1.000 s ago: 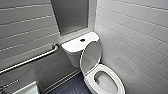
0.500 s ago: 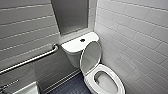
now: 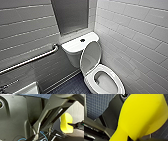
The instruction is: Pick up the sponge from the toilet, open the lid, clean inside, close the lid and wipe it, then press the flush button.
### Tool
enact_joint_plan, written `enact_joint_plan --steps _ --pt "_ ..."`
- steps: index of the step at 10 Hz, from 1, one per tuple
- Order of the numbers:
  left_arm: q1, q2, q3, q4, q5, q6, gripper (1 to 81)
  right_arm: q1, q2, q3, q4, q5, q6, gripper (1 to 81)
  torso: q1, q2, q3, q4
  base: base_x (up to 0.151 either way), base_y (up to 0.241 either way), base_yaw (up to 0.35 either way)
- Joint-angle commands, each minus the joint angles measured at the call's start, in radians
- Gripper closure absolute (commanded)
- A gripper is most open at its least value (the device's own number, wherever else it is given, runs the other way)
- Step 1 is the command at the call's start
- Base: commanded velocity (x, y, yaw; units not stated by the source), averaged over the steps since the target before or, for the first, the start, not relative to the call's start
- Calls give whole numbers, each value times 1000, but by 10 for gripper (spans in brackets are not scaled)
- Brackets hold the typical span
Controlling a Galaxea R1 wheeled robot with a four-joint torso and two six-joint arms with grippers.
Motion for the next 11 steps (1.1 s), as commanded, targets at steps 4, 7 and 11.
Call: enact_joint_plan --steps 4,7,11 --pt "116 93 -427 3 -452 0 10 73 -209 306 -77 66 13 811 0 0 0 0 0 0 0" --pt "159 133 -565 -11 -538 -53 10 154 -270 414 -66 53 15 811 0 0 1 0 0 0 0" --pt "196 185 -588 -69 -389 74 10 265 -321 496 -57 -5 28 811 0 0 1 0 0 0 0"
